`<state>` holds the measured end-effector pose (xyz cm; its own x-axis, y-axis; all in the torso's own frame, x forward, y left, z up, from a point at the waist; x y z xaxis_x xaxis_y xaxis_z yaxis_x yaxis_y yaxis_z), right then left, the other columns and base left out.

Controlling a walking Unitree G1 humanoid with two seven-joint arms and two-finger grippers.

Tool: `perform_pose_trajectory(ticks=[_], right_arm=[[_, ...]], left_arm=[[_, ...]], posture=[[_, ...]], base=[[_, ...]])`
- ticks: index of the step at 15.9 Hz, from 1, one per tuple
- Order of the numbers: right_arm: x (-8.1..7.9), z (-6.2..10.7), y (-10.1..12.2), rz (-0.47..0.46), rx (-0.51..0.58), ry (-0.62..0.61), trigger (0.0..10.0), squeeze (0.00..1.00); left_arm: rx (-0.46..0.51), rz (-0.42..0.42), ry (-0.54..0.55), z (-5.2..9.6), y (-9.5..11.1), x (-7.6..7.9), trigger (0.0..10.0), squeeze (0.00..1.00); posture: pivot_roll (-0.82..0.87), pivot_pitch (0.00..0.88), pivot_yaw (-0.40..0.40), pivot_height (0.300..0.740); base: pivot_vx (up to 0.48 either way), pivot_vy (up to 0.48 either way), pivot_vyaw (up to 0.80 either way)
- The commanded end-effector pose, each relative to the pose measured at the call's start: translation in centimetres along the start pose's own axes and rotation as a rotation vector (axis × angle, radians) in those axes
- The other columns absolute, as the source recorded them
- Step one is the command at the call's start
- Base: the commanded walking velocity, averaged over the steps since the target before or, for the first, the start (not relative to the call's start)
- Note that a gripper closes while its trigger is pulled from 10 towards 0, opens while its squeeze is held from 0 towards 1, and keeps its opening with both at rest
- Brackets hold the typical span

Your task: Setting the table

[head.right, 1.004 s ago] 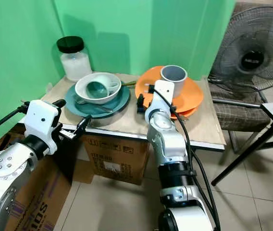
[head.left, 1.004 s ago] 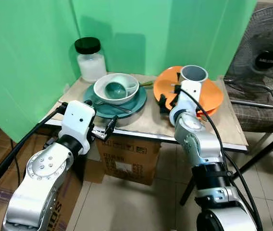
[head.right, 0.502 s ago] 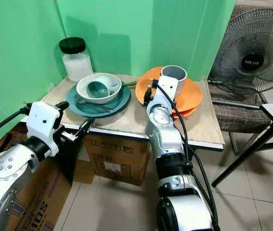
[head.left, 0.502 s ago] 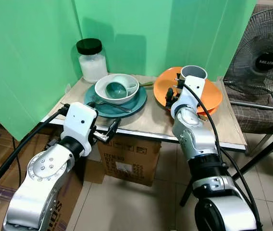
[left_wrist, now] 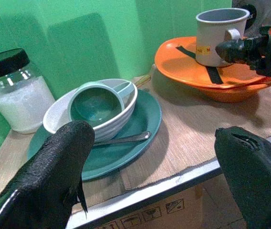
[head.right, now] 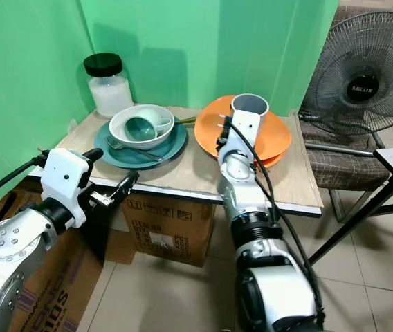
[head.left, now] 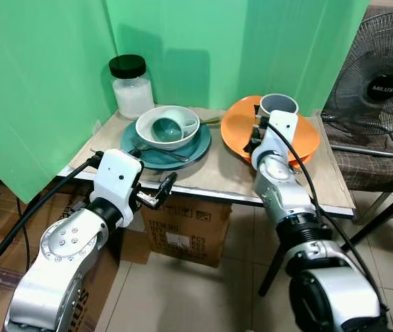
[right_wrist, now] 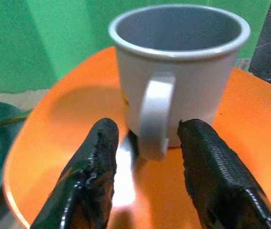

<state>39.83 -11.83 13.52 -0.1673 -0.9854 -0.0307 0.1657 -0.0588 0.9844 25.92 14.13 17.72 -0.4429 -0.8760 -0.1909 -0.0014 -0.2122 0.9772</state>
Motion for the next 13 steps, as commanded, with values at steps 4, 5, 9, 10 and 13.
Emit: perform_pose_trajectory(ticks=[4,5,9,10,13], right_arm=[[0.04,-0.62,0.9,-0.006,0.035,0.016,0.0,0.0],[0.13,-0.72,0.99,-0.01,0.041,0.02,0.0,0.0],[0.12,-0.94,1.35,-0.026,0.056,0.033,0.0,0.0],[0.12,-0.98,1.37,-0.025,0.058,0.033,0.0,0.0],[0.29,-1.07,1.19,-0.021,0.051,0.023,0.0,0.0]], left_arm=[[0.002,-0.01,-0.019,-0.01,0.29,0.16,10.0,0.09],[0.002,-0.01,-0.02,0.0,0.29,0.19,10.0,0.09],[0.001,-0.011,-0.021,0.06,0.25,0.26,10.0,0.09],[0.0,-0.01,-0.021,0.04,0.24,0.29,10.0,0.09],[0.0,-0.01,-0.021,-0.02,0.22,0.29,10.0,0.09]], posture=[[-0.05,0.002,0.033,0.74],[-0.05,0.001,0.031,0.74],[-0.05,0.001,0.029,0.74],[-0.05,0.002,0.028,0.74],[-0.05,0.003,0.025,0.74]], base=[[0.0,0.0,0.0],[0.0,0.0,0.0],[0.0,0.0,0.0],[0.0,0.0,0.0],[0.0,0.0,0.0]])
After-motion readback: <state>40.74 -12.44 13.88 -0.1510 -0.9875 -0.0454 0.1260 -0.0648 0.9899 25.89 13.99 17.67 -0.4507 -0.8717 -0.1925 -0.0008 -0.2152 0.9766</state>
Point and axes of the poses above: a point about 5 cm out from each wrist's last joint towards the gripper, its own z axis pointing back from the gripper into the wrist, its own y axis along the axis of the wrist's last joint, x = y × z, the point moved 2 cm from there along -z, pointing out of the wrist towards the gripper, and after that the axes turned 2 degrees about z, right-handed, at the moved point
